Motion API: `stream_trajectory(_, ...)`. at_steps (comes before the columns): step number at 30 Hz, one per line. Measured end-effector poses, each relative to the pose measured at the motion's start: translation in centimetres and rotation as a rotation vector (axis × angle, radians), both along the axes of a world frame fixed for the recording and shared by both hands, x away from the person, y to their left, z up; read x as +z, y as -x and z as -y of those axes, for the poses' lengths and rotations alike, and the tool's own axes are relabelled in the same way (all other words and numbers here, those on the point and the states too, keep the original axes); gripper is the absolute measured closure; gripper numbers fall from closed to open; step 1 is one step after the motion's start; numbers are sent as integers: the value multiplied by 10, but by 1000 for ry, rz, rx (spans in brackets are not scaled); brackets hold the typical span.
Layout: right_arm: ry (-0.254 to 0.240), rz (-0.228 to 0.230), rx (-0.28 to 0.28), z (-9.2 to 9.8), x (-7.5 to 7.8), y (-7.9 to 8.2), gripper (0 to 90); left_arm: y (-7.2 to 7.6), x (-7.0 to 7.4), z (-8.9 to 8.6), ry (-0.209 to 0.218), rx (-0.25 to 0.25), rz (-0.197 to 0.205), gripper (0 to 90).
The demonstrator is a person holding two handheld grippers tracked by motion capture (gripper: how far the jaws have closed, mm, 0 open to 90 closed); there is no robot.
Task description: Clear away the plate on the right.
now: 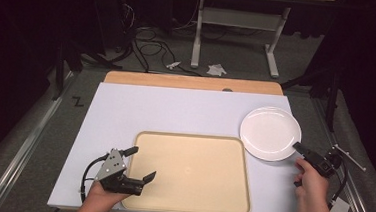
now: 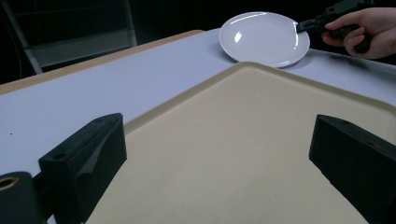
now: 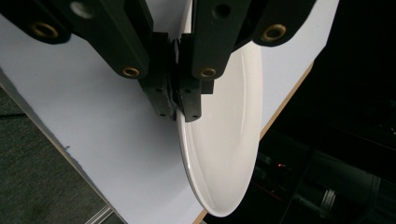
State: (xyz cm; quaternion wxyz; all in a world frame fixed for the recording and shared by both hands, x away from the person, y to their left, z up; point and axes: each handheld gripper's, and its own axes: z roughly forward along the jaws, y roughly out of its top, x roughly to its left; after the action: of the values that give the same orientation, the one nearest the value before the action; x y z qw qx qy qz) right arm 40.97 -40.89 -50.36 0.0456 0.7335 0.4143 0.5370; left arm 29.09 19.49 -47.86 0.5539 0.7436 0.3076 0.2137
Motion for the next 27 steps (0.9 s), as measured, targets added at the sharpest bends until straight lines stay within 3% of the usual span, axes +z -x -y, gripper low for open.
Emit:
stream_trajectory(6, -59, 4, -30, 8, -1, 5, 894, 0, 0, 0, 0, 1, 2, 48)
stream_trajectory(13, -69, 17, -33, 12, -1, 9, 894, 0, 1, -1, 1, 0, 5, 47)
stream_trajectory(21, -84, 39, -17, 8, 9, 11, 894, 0, 1, -2, 4, 1, 9, 47)
stream_trajectory(23, -107, 38, -17, 6, 12, 11, 893, 1, 2, -2, 7, -2, 13, 47)
stream_trajectory(27, -99, 42, -8, 2, 15, 11, 893, 1, 2, -2, 8, -1, 15, 47)
